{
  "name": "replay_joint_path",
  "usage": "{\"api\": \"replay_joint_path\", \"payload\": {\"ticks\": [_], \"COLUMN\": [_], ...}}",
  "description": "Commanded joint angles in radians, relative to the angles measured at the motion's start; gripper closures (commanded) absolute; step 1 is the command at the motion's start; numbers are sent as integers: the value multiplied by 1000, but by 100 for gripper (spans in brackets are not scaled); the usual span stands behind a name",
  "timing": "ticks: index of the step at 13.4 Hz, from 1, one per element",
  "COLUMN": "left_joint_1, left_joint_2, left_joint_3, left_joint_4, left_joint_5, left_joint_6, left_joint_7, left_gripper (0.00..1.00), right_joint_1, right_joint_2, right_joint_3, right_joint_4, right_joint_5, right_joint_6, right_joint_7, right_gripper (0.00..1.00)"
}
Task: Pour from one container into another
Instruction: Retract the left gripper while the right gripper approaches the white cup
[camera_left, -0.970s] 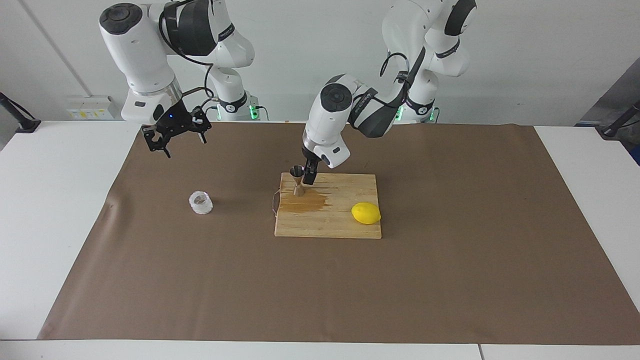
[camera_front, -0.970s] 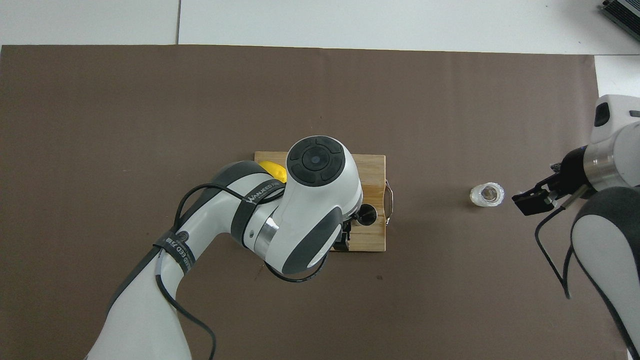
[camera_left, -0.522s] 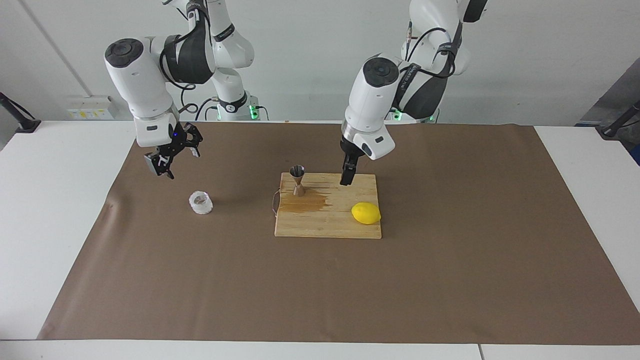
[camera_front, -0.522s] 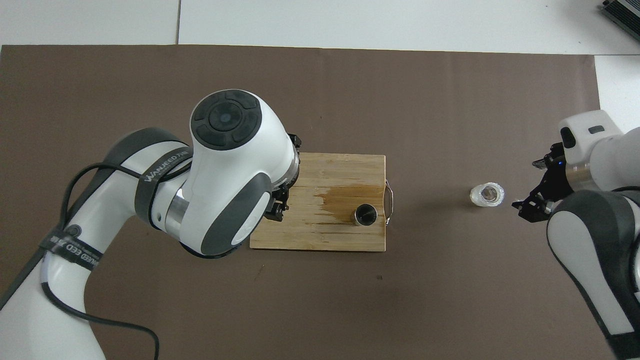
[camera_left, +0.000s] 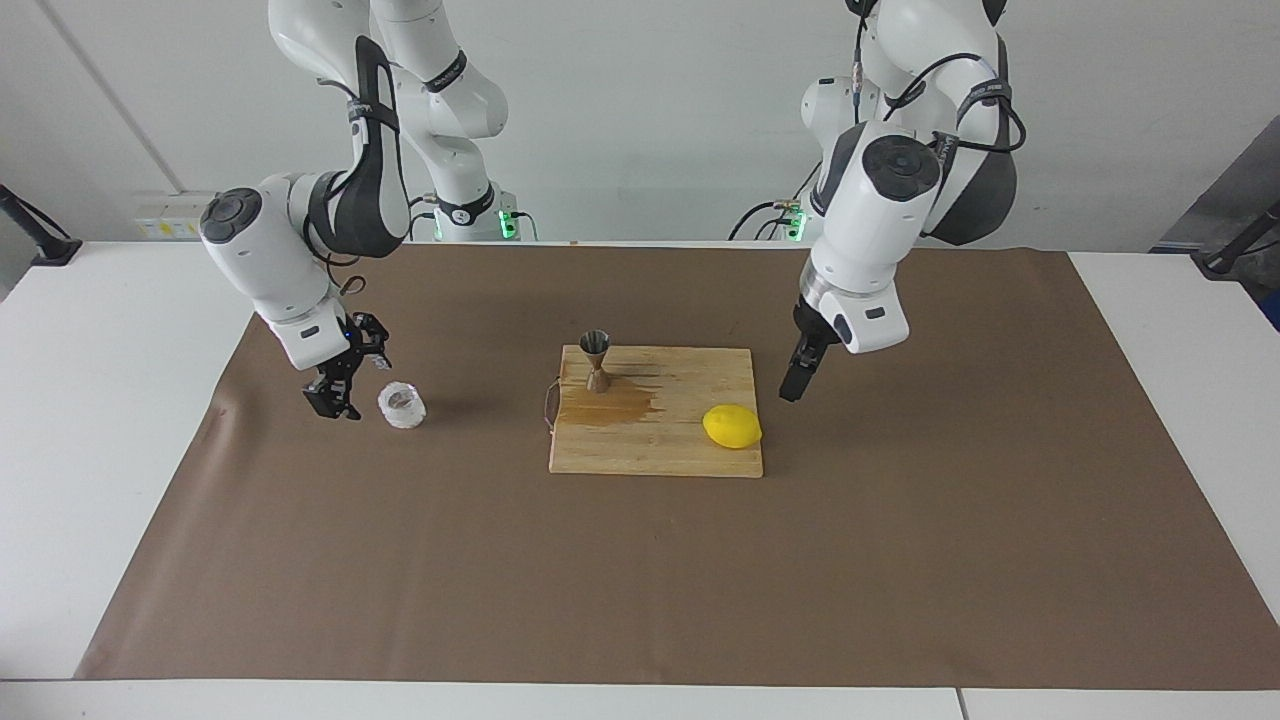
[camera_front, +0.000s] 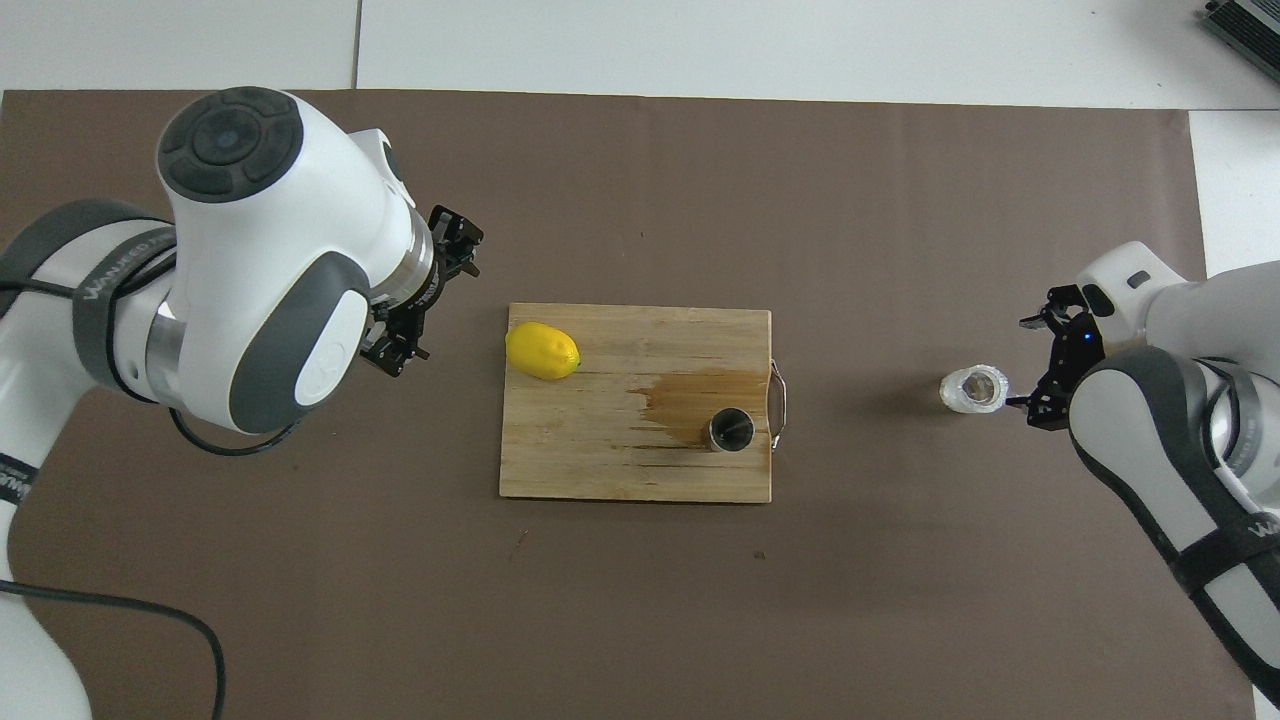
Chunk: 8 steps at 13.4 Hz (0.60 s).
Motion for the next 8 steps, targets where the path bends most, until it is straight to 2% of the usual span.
{"api": "replay_joint_path", "payload": {"ticks": [1,4,8], "left_joint_1": [89,173,259], "left_joint_2": [-66,-111,-138], "left_joint_3": [-9,-9,-9], "left_joint_4": [-35,-48,-51], "left_joint_5": [15,13,15], "left_joint_6": [-35,-47,-63], "left_joint_7": [224,503,858], "left_gripper": [0,0,0], "right_joint_1": [-41,-61,-59], "right_joint_2": [7,12,13], "right_joint_3": [8,8,8], "right_joint_4": [-56,-124,-128], "right_joint_5": [103,184,194], "right_joint_6": [53,70,77], "right_joint_7": [-124,-210,-228], "right_gripper": [0,0,0]}}
